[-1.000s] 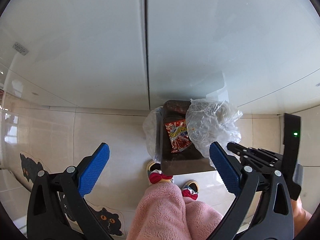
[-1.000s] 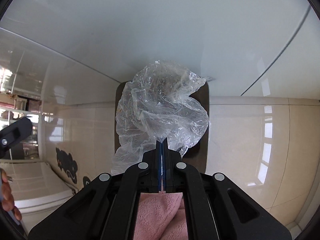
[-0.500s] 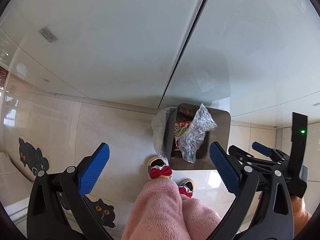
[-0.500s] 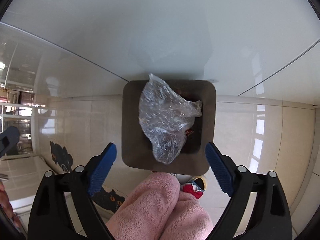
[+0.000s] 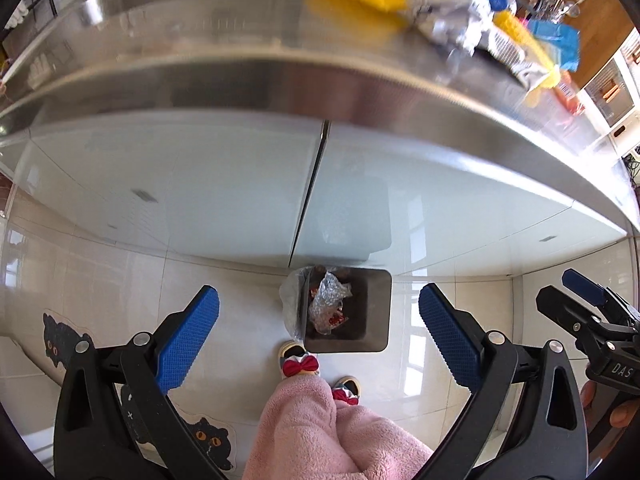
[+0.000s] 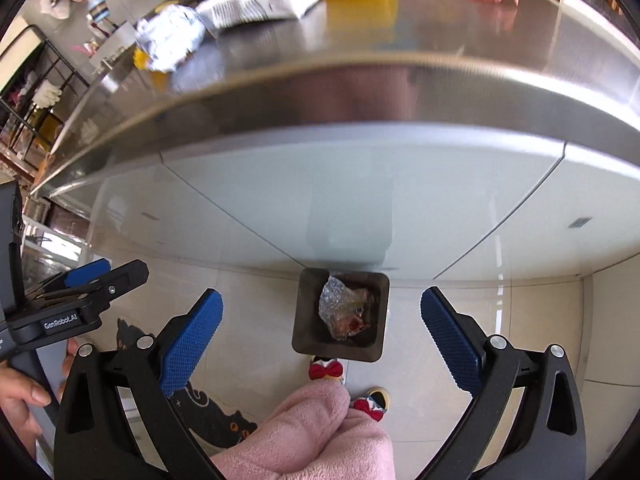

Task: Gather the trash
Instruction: 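Move both tools back up to the yellow foam nets on the counter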

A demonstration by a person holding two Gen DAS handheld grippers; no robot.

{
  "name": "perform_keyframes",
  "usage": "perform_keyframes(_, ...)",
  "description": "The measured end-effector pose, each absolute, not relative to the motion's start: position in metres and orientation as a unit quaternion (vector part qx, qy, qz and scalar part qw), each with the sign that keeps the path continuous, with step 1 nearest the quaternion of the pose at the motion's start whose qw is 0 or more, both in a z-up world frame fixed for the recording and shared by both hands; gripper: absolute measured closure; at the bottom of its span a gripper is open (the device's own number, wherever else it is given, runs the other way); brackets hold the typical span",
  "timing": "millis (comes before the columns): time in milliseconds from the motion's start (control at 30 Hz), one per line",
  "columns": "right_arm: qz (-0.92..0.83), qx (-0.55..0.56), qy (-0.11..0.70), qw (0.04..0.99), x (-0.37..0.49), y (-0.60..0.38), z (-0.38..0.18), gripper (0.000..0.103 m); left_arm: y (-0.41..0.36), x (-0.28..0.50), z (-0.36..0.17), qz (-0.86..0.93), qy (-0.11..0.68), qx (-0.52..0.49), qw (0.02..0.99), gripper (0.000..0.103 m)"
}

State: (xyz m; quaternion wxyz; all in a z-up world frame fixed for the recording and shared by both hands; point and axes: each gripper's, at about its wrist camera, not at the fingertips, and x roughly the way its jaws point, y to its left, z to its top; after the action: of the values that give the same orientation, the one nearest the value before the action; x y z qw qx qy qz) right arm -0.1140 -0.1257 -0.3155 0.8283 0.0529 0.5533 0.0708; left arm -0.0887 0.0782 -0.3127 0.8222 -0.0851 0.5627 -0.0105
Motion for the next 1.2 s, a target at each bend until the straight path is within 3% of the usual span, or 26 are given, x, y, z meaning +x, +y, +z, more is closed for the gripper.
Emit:
perform_keyframes(233, 0.059, 0.086, 0.489, 0.866, -0.100, -0.134, -0.246, 0.003, 0.085, -0.068, -0.248, -0.031, 0.513, -0.083, 0.854, 0.008)
perform_keyframes(567, 0.053, 0.095, 0.434, 0.894, -0.045, -0.132, -0.198, 0.003, 0.089, -0.017, -0.198, -0.046, 0.470, -0.067, 0.879, 0.008)
perform_keyframes(767, 0.033, 0.076, 0.435, 0.897, -0.011, -0.140, -0.199, 0.020, 0.093, 0.022, -0.189, -0.049, 0.466, -0.074, 0.880, 0.009)
perform_keyframes(933, 0.010, 0.086, 0.451, 0.888, 0.012, -0.156, -0.213, 0.037, 0.094, 0.054, -0.198, -0.046, 0.483, -0.081, 0.871, 0.017)
perform_keyframes(1200, -0.004, 0.106, 0.472, 0.875, 0.039, -0.169, -0.239, 0.040, 0.090, 0.091, -0.218, -0.041, 0.503, -0.083, 0.859, 0.021)
